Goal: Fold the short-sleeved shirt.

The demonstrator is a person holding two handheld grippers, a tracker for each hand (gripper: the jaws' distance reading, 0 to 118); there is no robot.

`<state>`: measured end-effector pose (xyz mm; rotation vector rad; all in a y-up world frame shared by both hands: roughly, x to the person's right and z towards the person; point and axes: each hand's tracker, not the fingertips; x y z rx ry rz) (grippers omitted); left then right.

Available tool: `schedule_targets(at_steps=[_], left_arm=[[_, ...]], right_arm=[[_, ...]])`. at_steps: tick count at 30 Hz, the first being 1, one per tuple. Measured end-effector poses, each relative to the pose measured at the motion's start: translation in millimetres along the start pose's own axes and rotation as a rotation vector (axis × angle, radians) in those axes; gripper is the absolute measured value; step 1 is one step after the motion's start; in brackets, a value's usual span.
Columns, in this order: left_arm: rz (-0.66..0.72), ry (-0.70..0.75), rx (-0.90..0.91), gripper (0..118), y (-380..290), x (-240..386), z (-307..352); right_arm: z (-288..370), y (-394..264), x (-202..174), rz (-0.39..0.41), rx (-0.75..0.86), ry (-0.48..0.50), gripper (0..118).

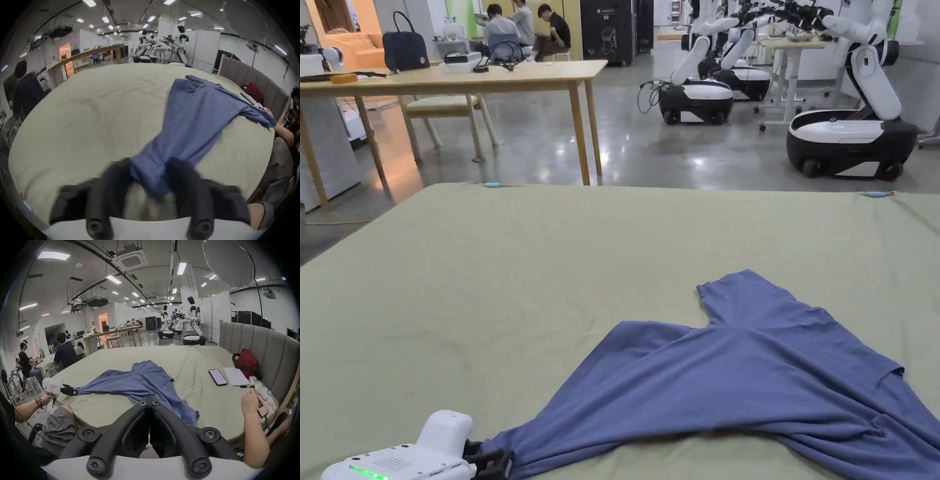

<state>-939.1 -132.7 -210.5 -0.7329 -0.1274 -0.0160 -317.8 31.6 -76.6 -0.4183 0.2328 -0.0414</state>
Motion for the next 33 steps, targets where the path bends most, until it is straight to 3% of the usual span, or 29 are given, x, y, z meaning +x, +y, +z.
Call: schedule_targets(at_steps=[1,5,12,18,21,22,24,25,26,30,33], left_arm=[[-0.007,-0.023,0.024,1,-1.5,1.6,1.6],[-0.073,0.035,0.04,1,-3.7,19.8,5.5],[0.003,-0.026,0.118,1,6.0,21.0,32.2],[0.049,-0.093,0.132,1,10.6,23.5,34.1],[0.06,-0.117,0.122,1,16.0,30.5,32.7],[0.059,-0.118,0.12,1,16.7,32.3,31.9],[0.06,-0.11,0.113,1,19.5,35.4,30.7],[0.061,-0.11,0.112,1,20.3,35.9,31.2],[0.065,-0.111,0.112,1,21.4,35.9,31.7],[0.081,-0.1,0.09,1,29.6,37.1,29.7],[0.081,-0.088,0.097,1,36.0,38.3,27.7]], right_arm=[[-1.1,-0.6,1.3,-0.003,-0.003,-0.002,0],[-13.3,2.0,2.5,0.005,-0.033,-0.002,0],[-68.4,46.3,7.6,0.098,-0.053,-0.004,0],[-220.1,87.4,31.3,0.122,-0.125,0.105,0],[-306.2,104.2,49.8,0.137,-0.178,0.105,3],[-338.3,107.3,57.6,0.112,-0.204,0.094,15],[-393.2,114.3,74.9,0.043,-0.283,0.095,87],[-417.8,115.2,81.3,0.039,-0.319,0.099,111],[-442.1,115.4,85.0,0.06,-0.353,0.104,118],[-506.6,112.3,82.5,0.165,-0.436,-0.008,118],[-536.3,106.1,78.2,0.19,-0.49,0.038,118]])
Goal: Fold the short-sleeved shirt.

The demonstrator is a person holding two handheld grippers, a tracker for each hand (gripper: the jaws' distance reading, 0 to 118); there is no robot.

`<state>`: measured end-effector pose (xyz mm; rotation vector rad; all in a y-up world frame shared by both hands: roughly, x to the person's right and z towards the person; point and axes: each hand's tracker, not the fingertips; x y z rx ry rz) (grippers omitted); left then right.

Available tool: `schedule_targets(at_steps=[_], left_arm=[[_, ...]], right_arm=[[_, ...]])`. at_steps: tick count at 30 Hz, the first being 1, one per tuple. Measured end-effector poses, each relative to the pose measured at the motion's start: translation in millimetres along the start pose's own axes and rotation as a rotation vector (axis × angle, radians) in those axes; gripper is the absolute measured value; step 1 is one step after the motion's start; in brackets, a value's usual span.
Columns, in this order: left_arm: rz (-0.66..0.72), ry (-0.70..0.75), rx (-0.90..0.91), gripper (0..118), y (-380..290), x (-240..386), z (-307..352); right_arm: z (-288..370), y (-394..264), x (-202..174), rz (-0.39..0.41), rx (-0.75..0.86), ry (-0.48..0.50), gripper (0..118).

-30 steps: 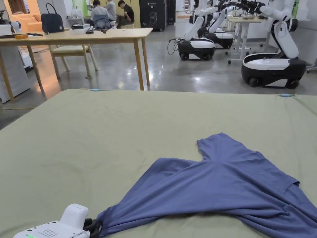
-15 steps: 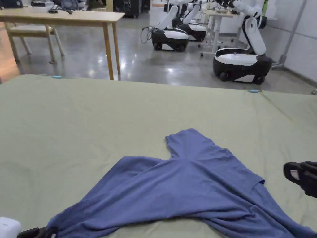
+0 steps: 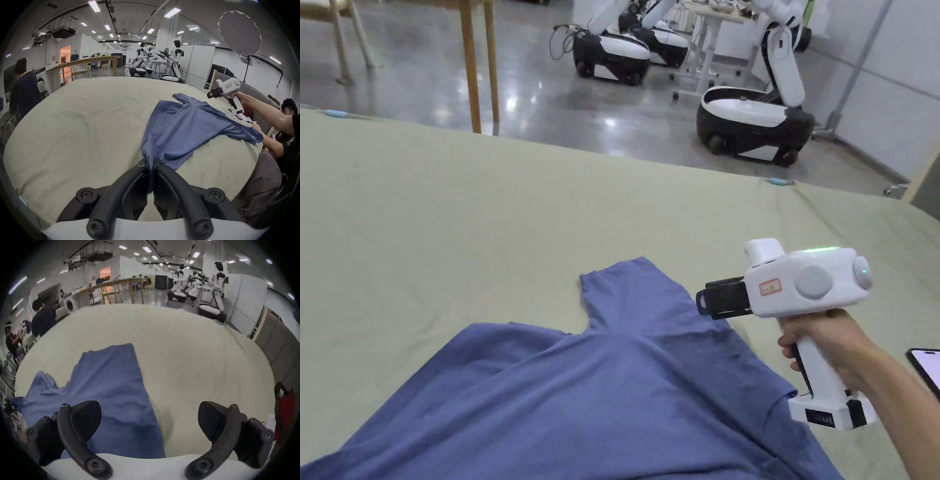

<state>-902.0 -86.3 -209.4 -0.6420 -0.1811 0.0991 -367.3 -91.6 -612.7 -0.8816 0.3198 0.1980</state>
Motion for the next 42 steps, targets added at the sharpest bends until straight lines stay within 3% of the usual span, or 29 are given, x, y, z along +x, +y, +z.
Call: schedule_targets(at_steps=[4,6,8,10,11,13,14,16,19,22,25,28,31,34,42], left_arm=[[0.011,0.007,-0.001,1,6.7,0.6,-5.2],[0.009,0.013,-0.005,1,8.5,3.5,-7.7],[0.004,0.016,-0.012,1,9.0,3.4,-9.4],[0.0,0.021,-0.01,1,9.4,6.8,-10.5],[-0.004,0.027,-0.007,1,8.5,6.4,-9.6],[-0.006,0.026,-0.004,1,9.6,7.7,-10.4],[-0.002,0.018,-0.005,1,11.2,8.5,-11.9],[-0.007,0.016,-0.001,1,11.3,8.5,-12.2],[-0.018,0.02,-0.001,1,13.9,9.5,-12.4],[-0.015,0.009,0.021,1,19.8,10.3,-8.4],[-0.011,-0.004,0.047,1,31.2,10.4,-5.2],[-0.008,0.026,0.121,1,51.8,16.0,-1.6],[0.004,-0.066,0.203,1,97.5,20.3,2.6],[-0.068,-0.057,0.268,1,162.2,33.9,5.4],[-0.043,-0.088,0.437,1,363.4,56.6,12.9]], right_arm=[[-28.2,4.2,-6.0,0.038,-0.075,-0.072,111],[-37.2,3.4,-8.7,0.065,-0.108,-0.075,98],[-43.7,-1.0,-12.8,0.1,-0.176,-0.089,75],[-36.7,-6.5,-22.2,0.064,-0.128,-0.029,70],[-33.6,-6.6,-26.1,0.024,-0.136,-0.008,55],[-29.6,-8.7,-38.2,0.066,-0.13,-0.008,20],[-32.2,-9.6,-45.0,0.124,-0.149,-0.012,2],[-33.7,-7.9,-50.2,0.181,-0.15,-0.072,1],[-7.0,-6.3,-52.4,0.134,-0.082,-0.094,1],[72.3,-20.0,-54.5,0.011,0.088,-0.018,1],[162.5,-50.0,-61.9,-0.002,0.257,0.016,1],[230.0,-72.2,-65.5,-0.034,0.389,-0.027,1],[277.2,-78.4,-65.4,-0.043,0.487,-0.086,1],[312.2,-64.9,-61.5,-0.037,0.583,-0.126,1],[390.3,59.1,-40.7,0.041,0.728,-0.293,1]])
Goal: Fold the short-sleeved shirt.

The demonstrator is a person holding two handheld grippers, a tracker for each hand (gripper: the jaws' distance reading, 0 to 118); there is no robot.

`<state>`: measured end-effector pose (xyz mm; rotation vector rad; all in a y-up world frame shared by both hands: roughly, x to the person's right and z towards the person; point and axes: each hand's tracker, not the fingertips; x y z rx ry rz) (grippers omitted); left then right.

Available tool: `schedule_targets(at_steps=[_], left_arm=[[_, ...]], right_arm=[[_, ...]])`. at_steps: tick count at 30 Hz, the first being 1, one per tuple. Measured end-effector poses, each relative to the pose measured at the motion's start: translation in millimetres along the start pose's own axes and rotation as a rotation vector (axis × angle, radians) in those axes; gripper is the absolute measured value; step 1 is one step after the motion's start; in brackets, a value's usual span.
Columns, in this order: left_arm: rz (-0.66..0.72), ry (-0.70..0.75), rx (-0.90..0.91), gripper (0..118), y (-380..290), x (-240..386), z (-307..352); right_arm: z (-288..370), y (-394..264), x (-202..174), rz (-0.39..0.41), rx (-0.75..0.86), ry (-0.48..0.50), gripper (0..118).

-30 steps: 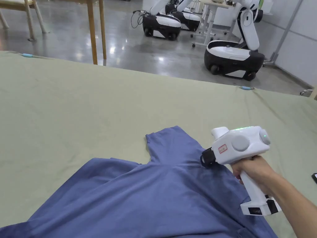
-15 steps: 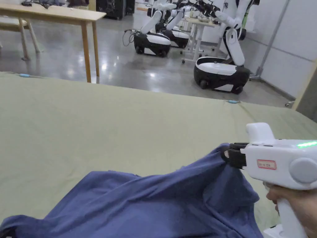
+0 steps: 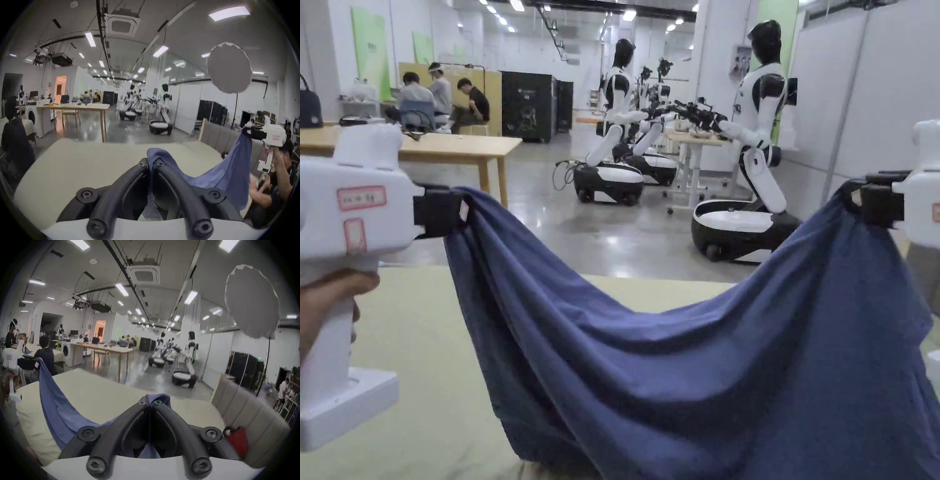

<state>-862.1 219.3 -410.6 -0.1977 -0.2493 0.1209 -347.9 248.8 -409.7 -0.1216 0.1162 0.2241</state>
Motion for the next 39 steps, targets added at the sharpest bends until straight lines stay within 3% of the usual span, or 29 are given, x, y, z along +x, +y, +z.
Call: schedule_targets(at_steps=[2,8,10,13,16,19,21,23,26,29,39], left_arm=[[-0.029,0.038,0.047,1,44.1,-0.6,-24.2],[0.008,0.138,0.135,1,144.7,-12.1,-86.2],[-0.032,0.212,0.166,1,164.0,-12.7,-100.0],[-0.042,0.243,0.151,1,178.8,-19.8,-115.3],[-0.097,0.275,0.15,1,174.7,-27.7,-121.4],[-0.079,0.279,0.15,1,161.4,-32.7,-126.2],[-0.067,0.306,0.148,1,153.7,-38.9,-131.7],[-0.065,0.321,0.128,1,146.6,-45.0,-136.7],[-0.035,0.319,0.132,1,134.3,-53.7,-140.8],[0.007,0.312,0.143,1,125.0,-60.8,-145.6],[0.065,0.275,0.087,1,46.4,-70.4,-180.1]], right_arm=[[-12.8,41.8,7.9,0.035,0.04,-0.039,1],[-79.7,139.6,32.9,0.023,0.087,-0.085,1],[-98.5,156.5,39.1,-0.002,0.116,-0.109,1],[-129.6,160.7,52.7,-0.113,0.105,-0.08,1],[-152.0,150.1,56.2,-0.113,0.08,-0.102,1],[-162.7,135.9,55.7,-0.196,0.137,-0.031,1],[-169.7,132.7,60.5,-0.296,0.144,-0.029,1],[-173.0,132.0,65.8,-0.333,0.148,-0.032,1],[-174.9,134.9,68.7,-0.296,0.132,-0.02,1],[-175.4,133.7,70.6,-0.242,0.11,-0.075,1],[-207.2,38.2,61.5,-0.332,0.06,-0.05,1]])
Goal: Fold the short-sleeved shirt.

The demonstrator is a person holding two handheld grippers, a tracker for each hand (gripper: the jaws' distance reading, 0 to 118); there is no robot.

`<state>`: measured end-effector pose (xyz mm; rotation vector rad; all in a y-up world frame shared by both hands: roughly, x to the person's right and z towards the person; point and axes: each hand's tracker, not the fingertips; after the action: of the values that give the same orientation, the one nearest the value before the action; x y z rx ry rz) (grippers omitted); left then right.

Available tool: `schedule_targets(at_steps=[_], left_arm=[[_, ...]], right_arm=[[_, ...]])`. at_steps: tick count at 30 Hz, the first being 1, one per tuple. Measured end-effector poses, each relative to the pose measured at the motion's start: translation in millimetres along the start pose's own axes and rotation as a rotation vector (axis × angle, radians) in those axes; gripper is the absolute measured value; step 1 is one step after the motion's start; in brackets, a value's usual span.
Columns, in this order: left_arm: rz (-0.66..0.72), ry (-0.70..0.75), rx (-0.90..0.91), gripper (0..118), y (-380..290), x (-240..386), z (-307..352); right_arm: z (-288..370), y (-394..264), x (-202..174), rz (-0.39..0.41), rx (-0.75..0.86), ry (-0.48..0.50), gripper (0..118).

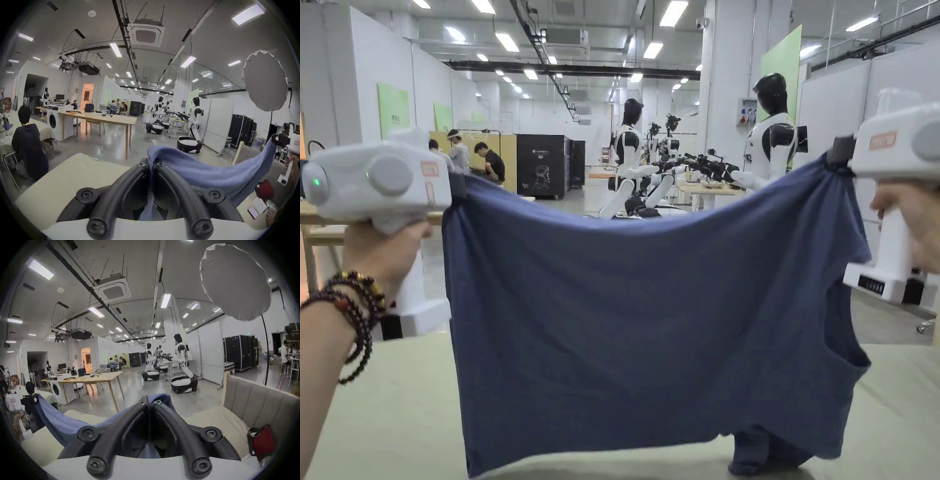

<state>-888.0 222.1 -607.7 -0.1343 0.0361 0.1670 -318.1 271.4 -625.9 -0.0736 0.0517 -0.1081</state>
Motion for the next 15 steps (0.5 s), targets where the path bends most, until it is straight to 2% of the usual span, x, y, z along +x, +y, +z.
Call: schedule_targets(at_steps=[3,5,7,9,12,15], left_arm=[[0.034,-0.025,-0.051,1,-31.3,-5.7,-10.9],[0.018,-0.024,-0.072,1,-42.9,-6.9,-13.1],[0.011,-0.031,-0.065,1,-48.1,-10.4,-2.4],[0.077,-0.079,-0.088,1,-50.4,-18.8,6.6],[0.044,-0.094,-0.056,1,-60.0,-24.9,40.3],[0.014,-0.131,-0.071,1,-80.9,-30.8,78.9]], right_arm=[[-9.4,-38.7,5.5,-0.015,-0.068,-0.007,1],[-2.2,-55.2,1.2,0.043,-0.073,-0.069,1],[9.8,-63.3,7.1,0.016,-0.041,-0.035,1],[27.4,-67.3,9.9,-0.018,-0.022,0.01,1],[61.6,-75.4,13.0,0.002,-0.047,0.042,1],[106.3,-93.7,14.3,0.055,-0.06,0.083,1]])
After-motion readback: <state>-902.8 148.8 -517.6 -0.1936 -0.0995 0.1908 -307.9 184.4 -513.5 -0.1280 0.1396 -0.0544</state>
